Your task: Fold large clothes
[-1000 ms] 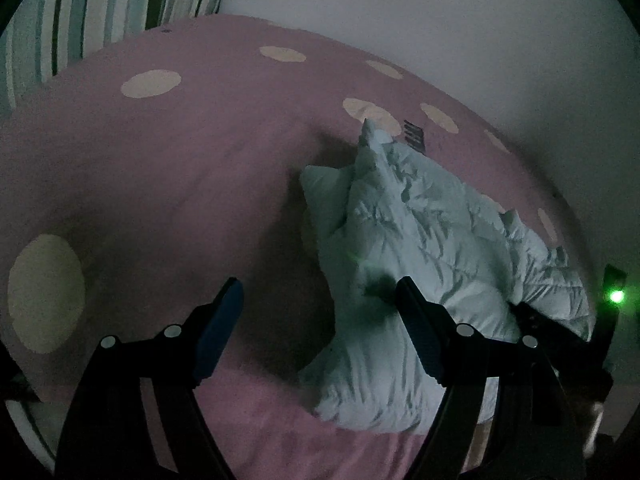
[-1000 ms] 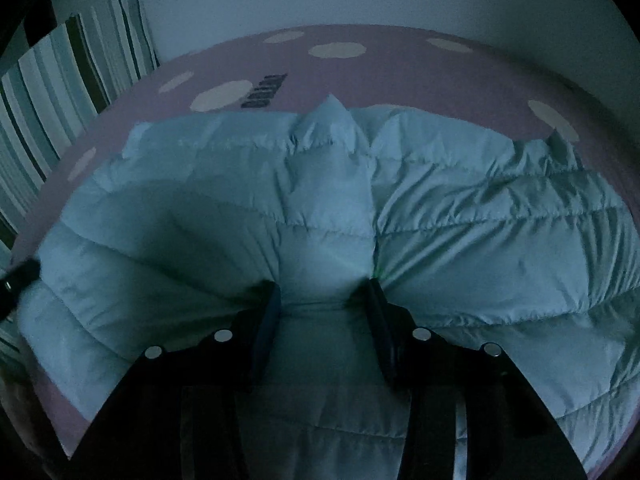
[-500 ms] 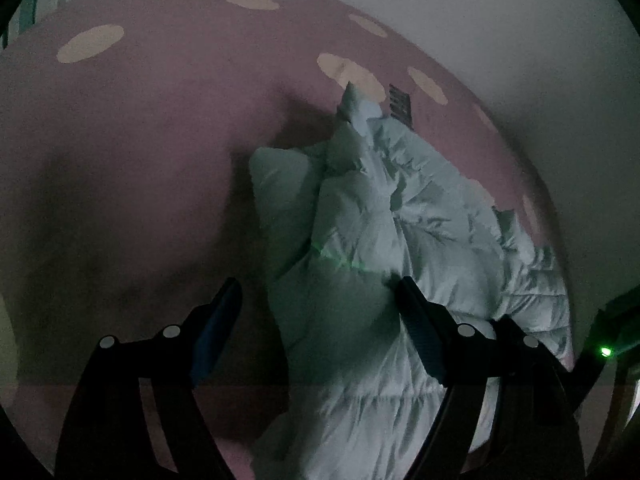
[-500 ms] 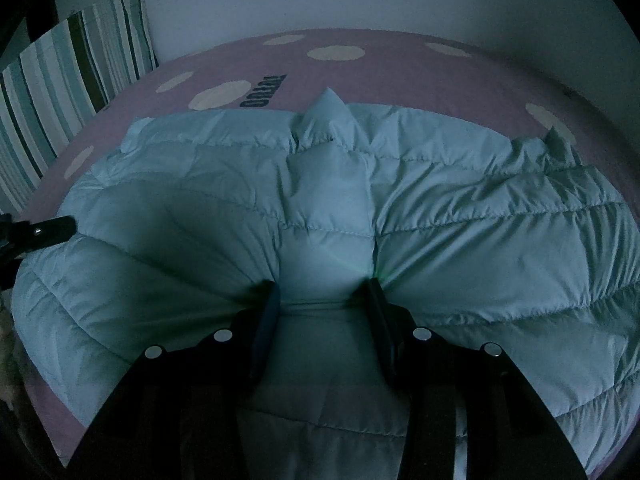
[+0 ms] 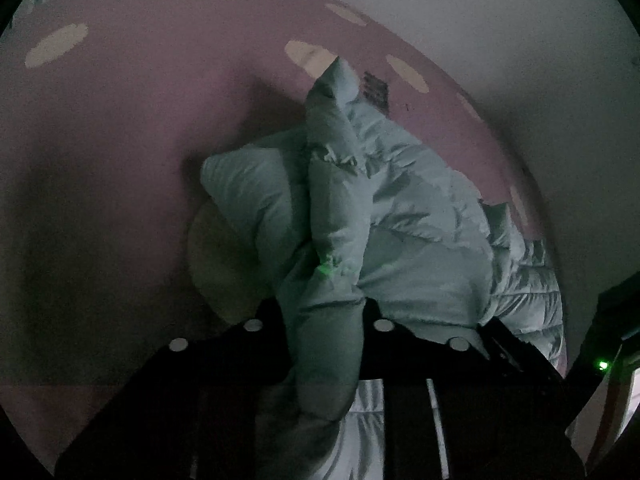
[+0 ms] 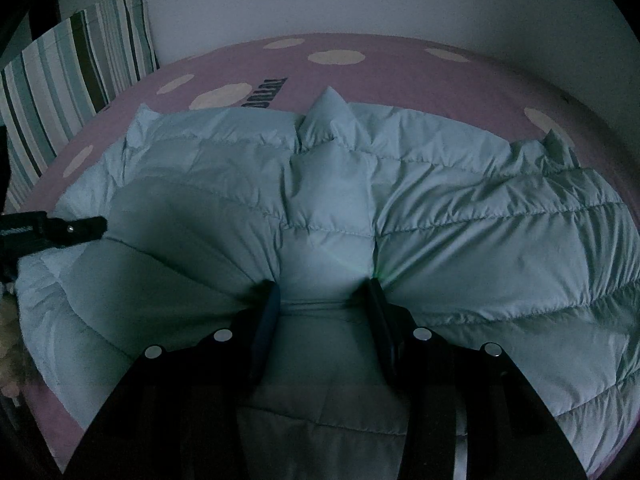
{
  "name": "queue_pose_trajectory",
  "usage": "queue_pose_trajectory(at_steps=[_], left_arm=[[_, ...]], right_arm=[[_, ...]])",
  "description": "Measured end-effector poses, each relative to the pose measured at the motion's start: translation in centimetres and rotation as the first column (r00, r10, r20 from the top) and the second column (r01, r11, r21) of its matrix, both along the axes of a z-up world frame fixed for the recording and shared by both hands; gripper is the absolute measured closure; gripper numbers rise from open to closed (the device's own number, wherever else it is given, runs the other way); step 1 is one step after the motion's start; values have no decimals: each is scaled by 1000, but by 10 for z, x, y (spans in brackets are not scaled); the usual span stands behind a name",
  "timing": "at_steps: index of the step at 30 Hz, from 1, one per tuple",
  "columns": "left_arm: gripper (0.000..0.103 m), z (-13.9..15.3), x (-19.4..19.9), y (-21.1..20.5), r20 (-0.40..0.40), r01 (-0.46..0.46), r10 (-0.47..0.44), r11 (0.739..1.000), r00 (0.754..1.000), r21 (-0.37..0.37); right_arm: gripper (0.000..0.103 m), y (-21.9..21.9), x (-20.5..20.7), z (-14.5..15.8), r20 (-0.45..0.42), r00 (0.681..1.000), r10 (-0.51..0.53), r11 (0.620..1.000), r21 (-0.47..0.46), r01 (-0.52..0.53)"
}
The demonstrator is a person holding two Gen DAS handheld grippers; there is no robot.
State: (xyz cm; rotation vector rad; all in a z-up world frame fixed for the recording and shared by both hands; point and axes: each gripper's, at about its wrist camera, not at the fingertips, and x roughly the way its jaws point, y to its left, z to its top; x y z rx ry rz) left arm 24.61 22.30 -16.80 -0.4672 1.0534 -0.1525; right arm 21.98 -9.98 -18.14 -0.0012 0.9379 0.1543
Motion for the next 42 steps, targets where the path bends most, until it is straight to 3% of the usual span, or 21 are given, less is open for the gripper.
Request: queue_pose_trajectory(at_steps=[9,15,24,33,42], left_arm=[[91,79,-25,-34,146,20,-26,999,989,46],[91,109,-38,-75,199,42,-63,993,978,108],[91,120,-45,-116,226,33,-83,976,971,213],[91,119,-39,-135,214,35,-91,967,973,252],[91,116,-34,-185,211,94,-157,955,965,282]], right_arm=[[58,0,3,3,-21,1000,-4,1000,14,4],[58,-3,6,5,-42,999,4,1000,22,-3],[58,-26,0,18,-33,999,0,996,93,3],[58,-67,-15,35,-4,999,-47,989,140,47],[57,-124,-37,58,67,988,-143,984,113,134]])
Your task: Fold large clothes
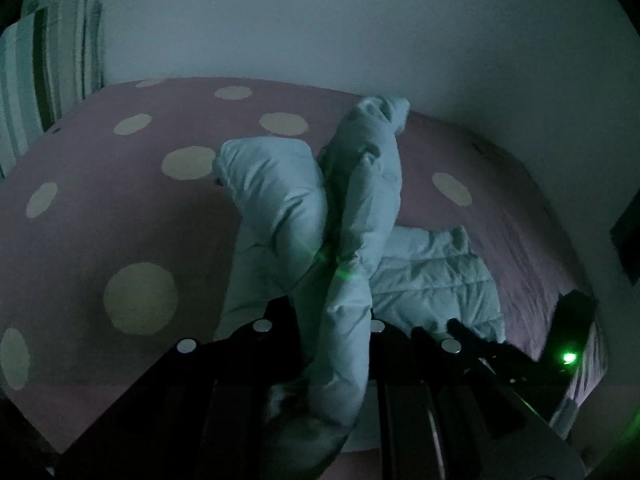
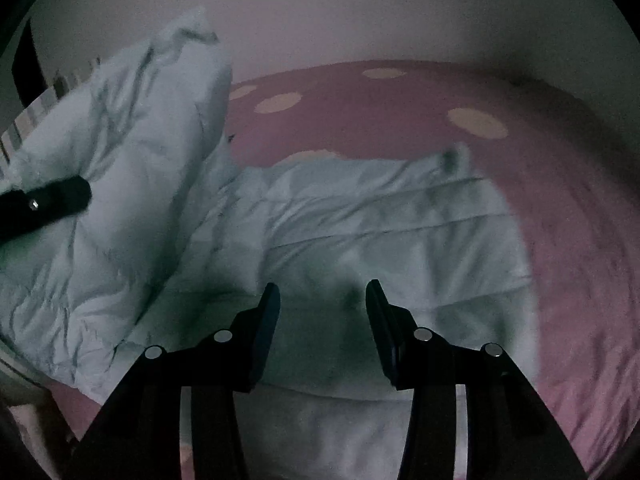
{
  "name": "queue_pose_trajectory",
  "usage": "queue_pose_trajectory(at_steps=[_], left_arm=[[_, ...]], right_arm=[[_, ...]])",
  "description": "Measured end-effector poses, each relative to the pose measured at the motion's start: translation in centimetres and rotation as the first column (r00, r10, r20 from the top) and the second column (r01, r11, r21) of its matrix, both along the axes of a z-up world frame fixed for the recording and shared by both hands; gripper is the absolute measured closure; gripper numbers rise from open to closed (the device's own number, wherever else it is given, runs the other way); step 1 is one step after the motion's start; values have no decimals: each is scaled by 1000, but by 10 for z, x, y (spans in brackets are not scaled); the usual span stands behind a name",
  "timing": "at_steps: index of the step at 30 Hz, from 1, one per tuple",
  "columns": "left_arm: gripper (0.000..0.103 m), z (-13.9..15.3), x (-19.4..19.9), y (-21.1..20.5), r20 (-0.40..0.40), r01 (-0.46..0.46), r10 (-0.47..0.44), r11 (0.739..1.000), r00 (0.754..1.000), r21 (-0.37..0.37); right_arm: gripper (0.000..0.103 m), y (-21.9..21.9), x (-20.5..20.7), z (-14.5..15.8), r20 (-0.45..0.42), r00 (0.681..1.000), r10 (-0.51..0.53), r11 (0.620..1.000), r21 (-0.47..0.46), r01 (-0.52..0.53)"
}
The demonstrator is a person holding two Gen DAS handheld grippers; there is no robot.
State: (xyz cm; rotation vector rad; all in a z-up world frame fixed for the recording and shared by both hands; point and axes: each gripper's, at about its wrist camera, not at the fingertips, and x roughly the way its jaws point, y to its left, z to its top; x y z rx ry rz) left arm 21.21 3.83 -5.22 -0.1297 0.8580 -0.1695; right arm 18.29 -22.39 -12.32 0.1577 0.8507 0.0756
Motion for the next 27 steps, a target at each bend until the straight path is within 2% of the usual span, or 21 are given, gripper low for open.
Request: queue_pose_trajectory(at_steps=[6,14,20,27], left_arm=[[91,-13,5,-45,-7,58,-58,997,998,57],[91,-58,16,-106,-84,133,-123,984,989,122],[90,-89,13,-142,-90,174,-160,965,983,194],[88,-99,8,-153,-71,155,-144,969,987,193]], right_arm=[[56,-57,-14,8,21,993,-115,993,1,115],[56,-116,-24,-3,-4,973,-231,973,14,231],[56,-138,-33,-16,-33,961,-273,962,14,274],[55,-147,-33,-19,-44,957,-288,957,19,289]])
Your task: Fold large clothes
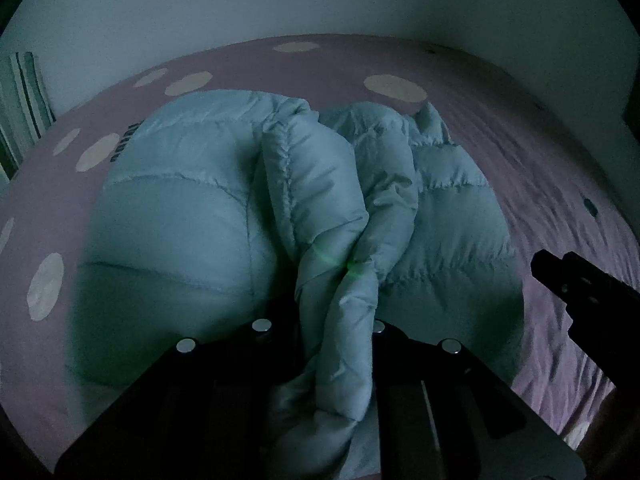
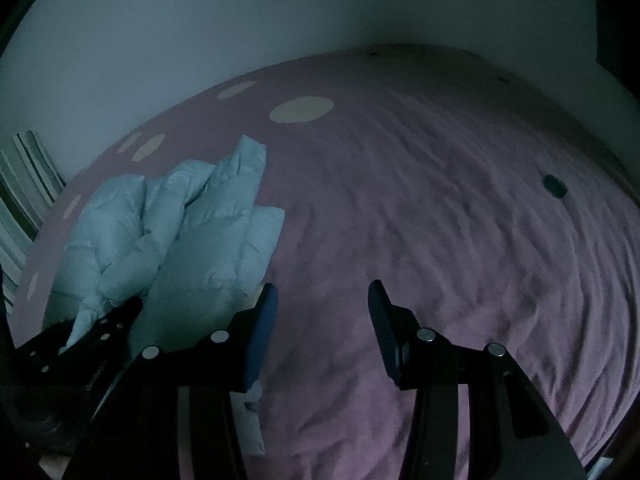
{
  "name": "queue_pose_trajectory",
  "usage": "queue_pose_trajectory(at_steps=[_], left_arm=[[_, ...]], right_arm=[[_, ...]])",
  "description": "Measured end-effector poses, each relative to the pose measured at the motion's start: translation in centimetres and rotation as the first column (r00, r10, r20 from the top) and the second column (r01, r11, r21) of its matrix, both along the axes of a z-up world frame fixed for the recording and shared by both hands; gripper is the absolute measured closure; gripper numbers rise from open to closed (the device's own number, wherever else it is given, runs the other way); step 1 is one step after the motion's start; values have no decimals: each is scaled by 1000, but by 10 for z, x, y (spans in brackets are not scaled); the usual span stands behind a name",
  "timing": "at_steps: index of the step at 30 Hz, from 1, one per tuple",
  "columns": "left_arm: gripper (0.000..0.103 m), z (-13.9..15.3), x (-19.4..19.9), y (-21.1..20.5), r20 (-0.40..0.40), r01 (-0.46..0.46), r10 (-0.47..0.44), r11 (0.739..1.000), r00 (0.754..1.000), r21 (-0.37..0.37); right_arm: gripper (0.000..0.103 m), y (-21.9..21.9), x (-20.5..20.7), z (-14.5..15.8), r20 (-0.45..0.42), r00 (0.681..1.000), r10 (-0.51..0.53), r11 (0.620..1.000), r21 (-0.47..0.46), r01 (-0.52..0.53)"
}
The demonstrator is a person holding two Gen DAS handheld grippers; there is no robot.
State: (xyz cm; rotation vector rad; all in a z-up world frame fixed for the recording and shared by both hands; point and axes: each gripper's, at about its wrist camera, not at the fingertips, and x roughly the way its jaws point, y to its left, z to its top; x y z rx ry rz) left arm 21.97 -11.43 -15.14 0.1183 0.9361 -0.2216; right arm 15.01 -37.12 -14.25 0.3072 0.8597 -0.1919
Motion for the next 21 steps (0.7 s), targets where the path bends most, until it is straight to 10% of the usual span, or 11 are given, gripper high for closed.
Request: queue_pose_trajectory(at_steps=[6,15,21], left_arm=[[53,21,-24,-7,5,32,-32,999,999,-42],[39,87,-58,22,97,81,-65,981,993,-177],[29,110,-57,86,169,-38,74,976,983,-212]], right_arm=[[55,-2,-10,6,12,1000,-8,1000,-10,8],[49,9,-12,18,29,1000,13,1000,2,-13],[46,34,-7,37,60,996,63,998,6,-64]])
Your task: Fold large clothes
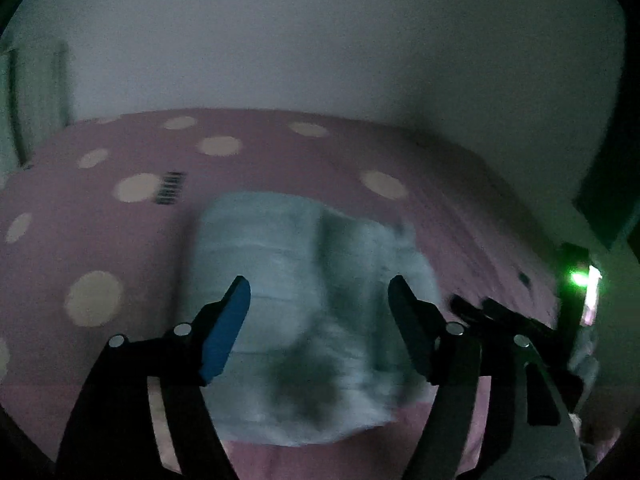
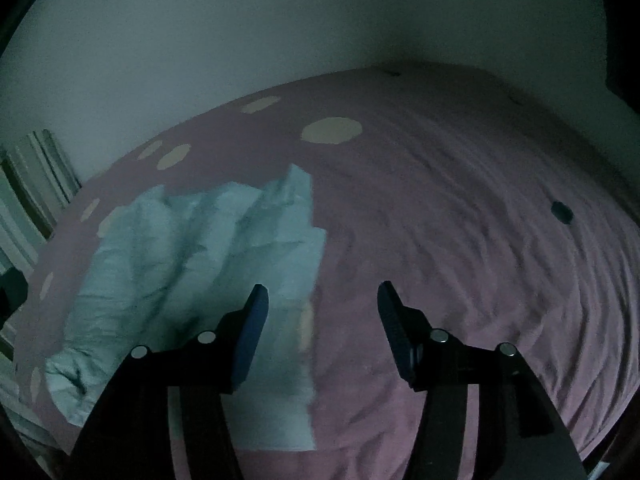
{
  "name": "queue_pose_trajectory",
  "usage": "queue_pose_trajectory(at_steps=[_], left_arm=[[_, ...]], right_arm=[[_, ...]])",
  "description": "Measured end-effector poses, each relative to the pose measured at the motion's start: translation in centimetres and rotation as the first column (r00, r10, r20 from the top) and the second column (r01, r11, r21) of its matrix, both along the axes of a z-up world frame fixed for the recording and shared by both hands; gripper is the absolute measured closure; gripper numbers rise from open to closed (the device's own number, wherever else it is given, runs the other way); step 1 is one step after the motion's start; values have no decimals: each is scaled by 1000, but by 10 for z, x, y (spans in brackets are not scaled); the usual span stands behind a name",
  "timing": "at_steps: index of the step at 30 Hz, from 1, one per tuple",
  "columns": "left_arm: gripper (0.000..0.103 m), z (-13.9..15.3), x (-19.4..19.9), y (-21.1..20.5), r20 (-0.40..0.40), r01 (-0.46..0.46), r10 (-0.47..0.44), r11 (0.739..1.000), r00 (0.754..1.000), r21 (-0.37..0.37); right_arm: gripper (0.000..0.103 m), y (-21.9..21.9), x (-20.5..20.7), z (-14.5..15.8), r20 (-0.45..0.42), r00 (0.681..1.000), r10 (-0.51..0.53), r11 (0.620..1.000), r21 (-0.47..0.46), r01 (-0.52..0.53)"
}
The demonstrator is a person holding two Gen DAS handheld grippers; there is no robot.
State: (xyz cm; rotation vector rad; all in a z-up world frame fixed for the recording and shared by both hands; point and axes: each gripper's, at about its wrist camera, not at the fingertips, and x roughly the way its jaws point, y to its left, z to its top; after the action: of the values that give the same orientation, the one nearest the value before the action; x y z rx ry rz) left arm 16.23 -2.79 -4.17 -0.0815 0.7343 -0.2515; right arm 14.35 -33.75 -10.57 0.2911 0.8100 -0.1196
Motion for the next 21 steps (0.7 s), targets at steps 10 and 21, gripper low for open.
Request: queue_pose_trajectory(at_steps=[10,21], left_arm=[[27,-64,40,90,-126,-211,212,977,969,24],[27,-96,49,100,-172,-170,162,985,972,-35]], right_arm=[[34,64,31,2,-24,990,138,987,81,-136],[63,95,48,-27,-110,979,175,979,123,-161]])
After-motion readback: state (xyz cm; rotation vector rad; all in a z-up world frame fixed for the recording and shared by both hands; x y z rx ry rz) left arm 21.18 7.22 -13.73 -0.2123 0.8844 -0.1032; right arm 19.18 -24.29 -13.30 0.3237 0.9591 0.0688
